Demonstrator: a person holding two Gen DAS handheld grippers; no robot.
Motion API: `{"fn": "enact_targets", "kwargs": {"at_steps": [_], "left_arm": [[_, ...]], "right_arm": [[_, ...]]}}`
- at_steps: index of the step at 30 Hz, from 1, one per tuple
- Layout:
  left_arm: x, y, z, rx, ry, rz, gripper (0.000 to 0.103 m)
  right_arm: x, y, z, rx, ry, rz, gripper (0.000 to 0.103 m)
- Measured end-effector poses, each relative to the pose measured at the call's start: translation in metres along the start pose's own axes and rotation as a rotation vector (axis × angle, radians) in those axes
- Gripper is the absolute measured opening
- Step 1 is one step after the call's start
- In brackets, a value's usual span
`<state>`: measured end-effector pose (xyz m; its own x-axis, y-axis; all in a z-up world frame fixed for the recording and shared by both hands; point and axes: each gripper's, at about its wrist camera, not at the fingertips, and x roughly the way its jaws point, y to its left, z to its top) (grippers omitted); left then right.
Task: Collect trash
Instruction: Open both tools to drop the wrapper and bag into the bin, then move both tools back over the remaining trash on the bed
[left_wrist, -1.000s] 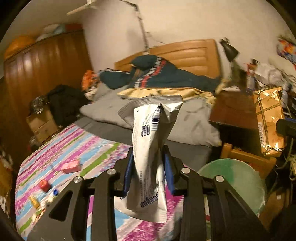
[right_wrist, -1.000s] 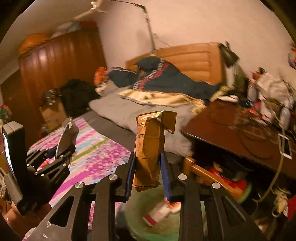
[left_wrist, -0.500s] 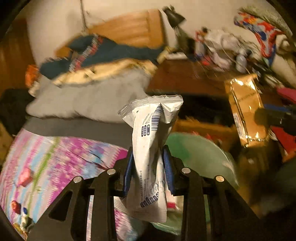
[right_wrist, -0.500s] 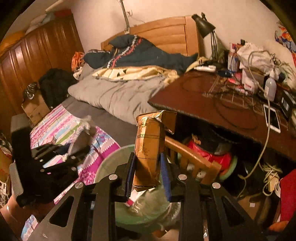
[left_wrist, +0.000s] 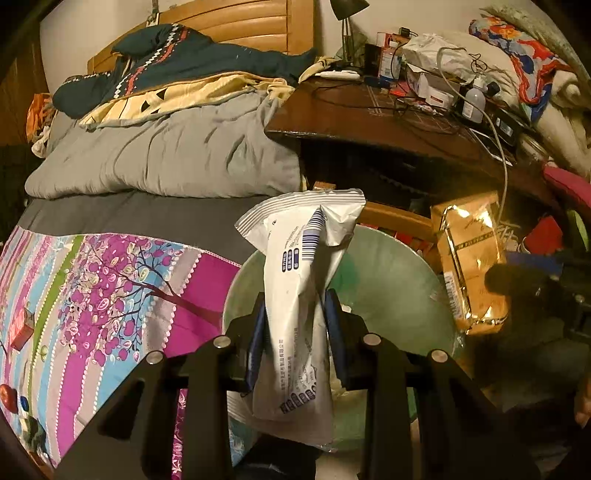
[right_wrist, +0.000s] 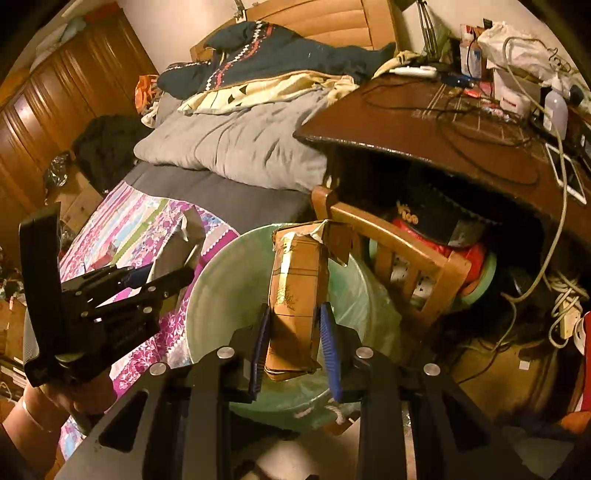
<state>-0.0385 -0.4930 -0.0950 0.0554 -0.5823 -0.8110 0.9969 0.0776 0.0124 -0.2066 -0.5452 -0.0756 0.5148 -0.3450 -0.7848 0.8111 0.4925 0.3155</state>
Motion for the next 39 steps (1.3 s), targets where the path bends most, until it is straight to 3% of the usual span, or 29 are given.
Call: {"fn": "enact_targets", "kwargs": {"at_steps": [3, 5, 6, 7, 8, 20, 26, 33, 36, 39], "left_arm": [[0.001, -0.001, 0.003, 0.006, 0.003, -0.003, 0.031], [0.004, -0.001, 0.005, 0.005, 0.011, -0.022, 0.039], [0.007, 0.000, 0.005, 0.000, 0.024, -0.030, 0.047], [0.010, 0.001, 0.005, -0.008, 0.035, -0.028, 0.067], [0.012, 0.004, 0.004, -0.026, 0.036, -0.021, 0.070], [0.006, 0.022, -0.010, -0.082, 0.026, 0.026, 0.070], [-0.025, 0.037, -0.043, -0.115, -0.069, 0.182, 0.070], [-0.070, 0.109, -0.110, -0.344, -0.099, 0.358, 0.070], [-0.092, 0.145, -0.145, -0.472, -0.102, 0.428, 0.070], [-0.117, 0.173, -0.187, -0.560, -0.101, 0.501, 0.070]], "right_arm": [[0.003, -0.002, 0.003, 0.015, 0.009, 0.012, 0.028], [0.005, -0.002, 0.004, 0.017, 0.015, 0.020, 0.029], [0.008, 0.000, 0.005, 0.003, 0.023, 0.026, 0.036], [0.011, 0.002, 0.005, -0.009, 0.020, 0.016, 0.046], [0.012, 0.001, 0.006, -0.011, 0.013, -0.002, 0.063], [0.014, 0.002, 0.001, 0.004, -0.008, 0.011, 0.059], [0.008, 0.026, -0.004, -0.001, -0.098, 0.070, 0.060], [-0.008, 0.121, -0.022, -0.197, -0.315, 0.118, 0.064], [-0.007, 0.166, -0.034, -0.283, -0.349, 0.159, 0.071], [0.003, 0.213, -0.047, -0.376, -0.323, 0.215, 0.073]]}}
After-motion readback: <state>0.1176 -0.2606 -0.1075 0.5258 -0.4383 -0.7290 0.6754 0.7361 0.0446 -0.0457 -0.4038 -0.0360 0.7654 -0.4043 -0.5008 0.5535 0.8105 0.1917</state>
